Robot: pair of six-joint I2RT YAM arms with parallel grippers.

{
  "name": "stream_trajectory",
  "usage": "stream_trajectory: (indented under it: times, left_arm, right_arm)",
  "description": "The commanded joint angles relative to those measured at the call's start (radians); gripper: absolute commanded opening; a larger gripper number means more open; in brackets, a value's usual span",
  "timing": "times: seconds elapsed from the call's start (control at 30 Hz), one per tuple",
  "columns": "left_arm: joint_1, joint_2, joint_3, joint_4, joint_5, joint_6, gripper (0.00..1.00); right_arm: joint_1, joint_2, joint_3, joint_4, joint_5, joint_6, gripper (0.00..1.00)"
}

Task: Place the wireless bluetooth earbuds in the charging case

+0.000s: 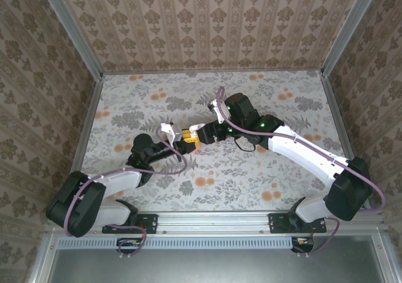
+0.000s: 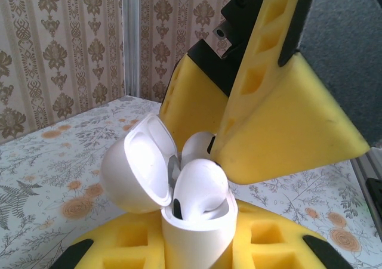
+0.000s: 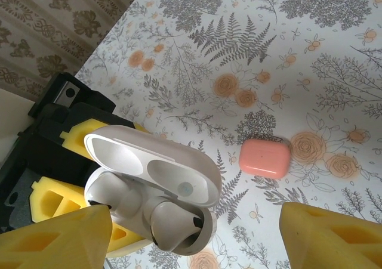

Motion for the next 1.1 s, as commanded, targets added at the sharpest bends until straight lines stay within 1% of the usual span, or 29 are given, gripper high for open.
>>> stream_trajectory:
  times: [0.0, 0.27, 0.33, 0.5, 0.57, 0.63, 0.87, 1.07]
  left_arm:
    - [-0.008, 0.0, 0.027, 0.037, 0.003, -0.025, 0.12]
    - [-0.008, -0.002, 0.025, 0.036, -0.001, -0.026, 0.11]
    - [-0.008, -0.004, 0.025, 0.036, -0.002, -0.028, 0.12]
    - [-0.008, -0.004, 0.023, 0.034, -0.001, -0.026, 0.12]
    - [-0.008, -0.003, 0.024, 0.033, 0.003, -0.026, 0.12]
    - [-0.008, -0.003, 0.026, 0.031, 0.005, -0.029, 0.12]
    - [-0.008, -0.002, 0.029, 0.031, 0.003, -0.031, 0.12]
    - [-0.009, -0.002, 0.033, 0.031, 0.003, -0.035, 0.12]
  right_arm:
    - [0.004, 0.004, 0.025, 0.012, 0.031, -0.001, 0.75]
    - [-0.005, -0.029, -0.005, 0.057, -0.004, -0.003, 0.75]
    - [-0.01, -0.069, -0.02, 0.074, -0.013, -0.005, 0.75]
    - [-0.012, -0.097, -0.038, 0.097, -0.035, 0.002, 0.74]
    - [-0.011, -0.099, -0.04, 0.105, -0.054, 0.011, 0.7]
    - [-0.01, -0.097, -0.042, 0.109, -0.056, 0.019, 0.69]
    - [-0.008, -0.08, -0.045, 0.12, -0.063, 0.037, 0.75]
    - [-0.008, -0.051, -0.039, 0.121, -0.084, 0.038, 0.75]
